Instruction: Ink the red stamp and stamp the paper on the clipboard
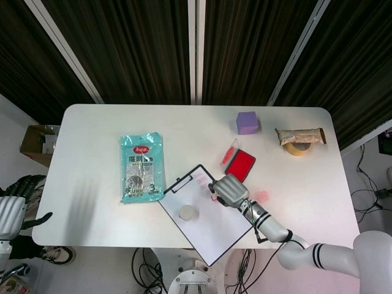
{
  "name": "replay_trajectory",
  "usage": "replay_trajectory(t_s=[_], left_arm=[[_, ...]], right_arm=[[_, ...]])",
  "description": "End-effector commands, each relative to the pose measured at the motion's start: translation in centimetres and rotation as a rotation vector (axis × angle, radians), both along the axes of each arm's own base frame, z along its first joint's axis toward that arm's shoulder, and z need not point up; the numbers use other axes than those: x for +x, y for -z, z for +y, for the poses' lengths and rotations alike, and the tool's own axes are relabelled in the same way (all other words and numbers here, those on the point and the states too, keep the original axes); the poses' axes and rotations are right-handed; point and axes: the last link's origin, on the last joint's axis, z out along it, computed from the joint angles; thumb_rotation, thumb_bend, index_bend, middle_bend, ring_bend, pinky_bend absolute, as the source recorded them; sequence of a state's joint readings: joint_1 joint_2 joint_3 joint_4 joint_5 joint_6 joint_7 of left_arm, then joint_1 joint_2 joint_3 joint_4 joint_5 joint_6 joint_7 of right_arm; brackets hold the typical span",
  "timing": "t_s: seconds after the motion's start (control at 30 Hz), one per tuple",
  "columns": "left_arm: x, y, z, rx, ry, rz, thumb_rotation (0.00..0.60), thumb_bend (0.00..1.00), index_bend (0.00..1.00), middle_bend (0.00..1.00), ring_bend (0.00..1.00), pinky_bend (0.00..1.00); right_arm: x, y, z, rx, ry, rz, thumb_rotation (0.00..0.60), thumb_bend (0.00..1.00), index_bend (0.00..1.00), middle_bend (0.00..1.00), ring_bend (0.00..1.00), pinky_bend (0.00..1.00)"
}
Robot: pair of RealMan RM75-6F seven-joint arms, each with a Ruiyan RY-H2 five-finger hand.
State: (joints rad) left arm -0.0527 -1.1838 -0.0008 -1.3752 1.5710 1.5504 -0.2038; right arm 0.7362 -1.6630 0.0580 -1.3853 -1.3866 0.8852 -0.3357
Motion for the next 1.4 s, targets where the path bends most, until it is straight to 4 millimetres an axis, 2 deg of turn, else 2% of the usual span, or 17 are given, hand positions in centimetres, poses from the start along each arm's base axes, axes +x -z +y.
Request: replay_trajectory(t_s=[0.03,0.53,1.4], left_arm=[[-0.1,0.0,0.0,-0.002,-0.002,0.001,0.6,0.0,0.17,0.16,0.13,0.24],[-0.2,0.2,0.1,-0.004,-0.008,0.001,0.6,0.0,0.17,0.16,0.13,0.24],[-0.5,0.2,0.0,-0.002,-0.015,-0.004,0.6,0.0,0.17,0.16,0.13,0.24]], right_arm=[[0.0,0.0,-0.4,0.015,-0.023,0.004,0.6,0.47,1.0,0.9,0.87,1.0],[-0.2,0.4,-1.3,0.026,-0.047,0.013,0.6,0.46,1.0,0.9,0.87,1.0],[-0.6,1.5,-1.0,0.042,-0.052,0.058,0.6,0.46,1.0,0.9,0.87,1.0]])
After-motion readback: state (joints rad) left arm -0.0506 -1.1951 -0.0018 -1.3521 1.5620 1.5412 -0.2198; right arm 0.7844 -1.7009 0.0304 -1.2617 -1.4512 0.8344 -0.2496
